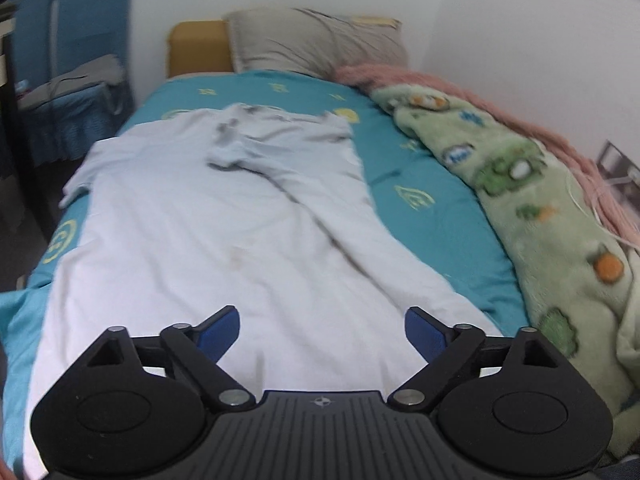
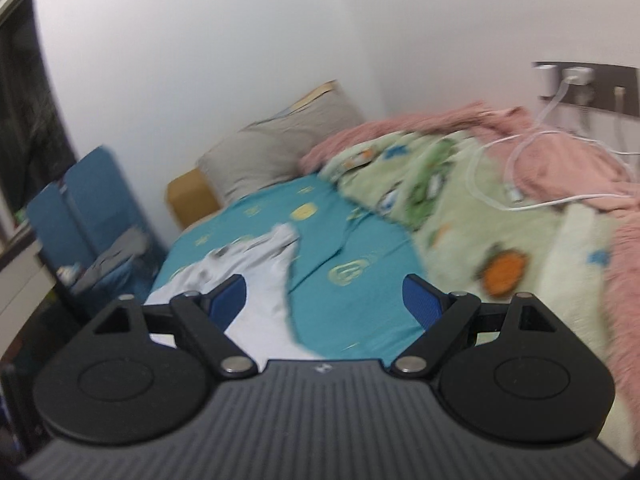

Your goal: Fold clothes

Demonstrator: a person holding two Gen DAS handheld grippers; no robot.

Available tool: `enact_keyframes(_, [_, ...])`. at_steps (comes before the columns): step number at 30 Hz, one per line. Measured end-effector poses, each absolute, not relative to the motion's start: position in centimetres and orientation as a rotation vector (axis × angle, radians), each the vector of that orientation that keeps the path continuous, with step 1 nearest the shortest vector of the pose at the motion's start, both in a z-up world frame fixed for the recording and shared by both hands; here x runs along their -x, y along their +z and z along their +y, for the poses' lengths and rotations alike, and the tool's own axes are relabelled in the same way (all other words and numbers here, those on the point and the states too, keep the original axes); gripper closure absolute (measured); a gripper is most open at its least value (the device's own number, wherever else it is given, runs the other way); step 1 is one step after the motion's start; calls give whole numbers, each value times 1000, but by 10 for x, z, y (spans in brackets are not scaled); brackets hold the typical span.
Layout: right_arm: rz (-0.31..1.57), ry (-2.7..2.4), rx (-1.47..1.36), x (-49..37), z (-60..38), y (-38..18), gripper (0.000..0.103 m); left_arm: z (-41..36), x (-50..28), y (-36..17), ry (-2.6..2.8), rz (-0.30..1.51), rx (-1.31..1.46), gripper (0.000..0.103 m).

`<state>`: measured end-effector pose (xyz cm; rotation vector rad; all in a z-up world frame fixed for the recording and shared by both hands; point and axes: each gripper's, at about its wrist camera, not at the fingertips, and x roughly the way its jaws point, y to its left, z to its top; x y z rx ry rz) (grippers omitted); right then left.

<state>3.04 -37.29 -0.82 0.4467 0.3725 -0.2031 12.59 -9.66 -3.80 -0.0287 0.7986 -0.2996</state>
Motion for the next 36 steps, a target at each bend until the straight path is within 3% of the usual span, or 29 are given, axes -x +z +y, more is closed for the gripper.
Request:
enact_keyframes(4, [305,-229,-507,-12,-400,-15,16,-151,-127,-35,-384,809,-22,15])
enact_keyframes(9, [237,-295,-558,2,-424,-21,16,-229,-121,-54,-534,881,-114,41])
enact_keyframes(15, [234,-360,-588,0,-441,-32,16,-297,-116,-97,-703,989,-198,62])
enact_keyframes(19, [255,-374,-590,-5,-443,-38,16,-323,-110,-123,-746,1005,-316,62])
enact_keyframes(22, [272,-383,-579,-10,-440,-42,16,-333,-111,-143,-738,1009,-382,68])
enact_keyframes(27, [304,-391,-562,-20,-435,-46,16,-335,-113,-155,-692,970,-397,97])
enact_keyframes(30, [310,-405,-558,-23,-434,-48,16,-333,-115,-156,-675,955,-400,103])
enact_keyframes(36, [238,-390,-514,-14,-425,-42,16,-284,-134,-133,-603,962,-224,103])
